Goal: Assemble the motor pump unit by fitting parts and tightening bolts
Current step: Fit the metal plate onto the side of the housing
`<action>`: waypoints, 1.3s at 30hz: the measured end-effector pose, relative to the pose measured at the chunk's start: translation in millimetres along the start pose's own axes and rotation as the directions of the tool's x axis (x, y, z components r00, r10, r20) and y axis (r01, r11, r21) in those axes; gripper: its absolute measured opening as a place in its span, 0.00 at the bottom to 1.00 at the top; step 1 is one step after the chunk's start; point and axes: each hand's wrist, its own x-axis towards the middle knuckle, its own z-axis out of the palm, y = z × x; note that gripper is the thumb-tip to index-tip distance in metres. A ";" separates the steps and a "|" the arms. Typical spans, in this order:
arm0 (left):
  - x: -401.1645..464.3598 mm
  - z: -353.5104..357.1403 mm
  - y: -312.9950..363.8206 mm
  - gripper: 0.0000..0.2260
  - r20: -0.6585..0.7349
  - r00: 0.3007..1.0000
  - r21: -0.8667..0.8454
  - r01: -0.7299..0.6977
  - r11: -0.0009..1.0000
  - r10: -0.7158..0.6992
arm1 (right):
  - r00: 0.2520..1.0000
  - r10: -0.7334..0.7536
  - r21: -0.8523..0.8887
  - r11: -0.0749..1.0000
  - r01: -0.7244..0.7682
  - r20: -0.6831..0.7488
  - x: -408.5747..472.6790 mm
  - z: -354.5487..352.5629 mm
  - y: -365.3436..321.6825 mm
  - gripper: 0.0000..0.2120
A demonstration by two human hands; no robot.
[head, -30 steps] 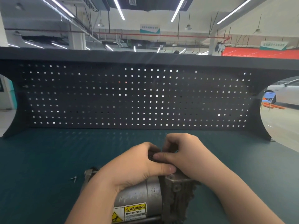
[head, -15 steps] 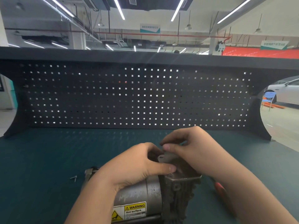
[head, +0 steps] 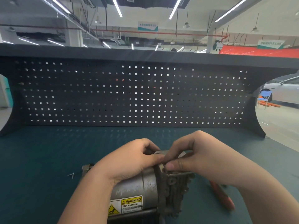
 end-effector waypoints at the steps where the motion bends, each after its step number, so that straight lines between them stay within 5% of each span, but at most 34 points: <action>1: 0.6 -0.4 -0.3 0.19 -0.001 1.000 -0.005 -0.004 1.000 0.004 | 1.000 -0.006 -0.012 1.000 0.005 -0.011 -0.2 0.4 -0.8 0.10; 6: 1.5 -1.8 -3.1 0.09 0.011 1.000 -0.003 -0.018 1.000 0.018 | 0.999 -0.019 -0.060 0.998 0.017 -0.036 -1.5 1.5 -3.2 0.12; 20: 0.3 0.1 -0.2 0.18 0.004 1.000 -0.016 -0.031 0.999 0.031 | 1.000 0.005 -0.125 0.992 -0.005 -0.004 -2.9 6.0 -4.9 0.13; 26: 0.5 -1.8 -2.9 0.11 0.015 0.999 -0.023 -0.028 0.999 0.029 | 0.999 0.024 -0.177 0.984 -0.032 -0.049 -0.7 11.5 -0.8 0.09; 32: 0.2 -0.5 0.1 0.06 0.004 1.000 0.004 -0.020 1.000 0.020 | 0.998 -0.002 -0.117 0.993 0.009 0.061 -0.9 5.1 -0.2 0.08; 39: -0.2 0.0 0.0 0.07 -0.002 1.000 -0.008 -0.008 1.000 0.008 | 0.999 0.007 -0.157 0.987 -0.015 -0.053 3.1 13.1 2.1 0.14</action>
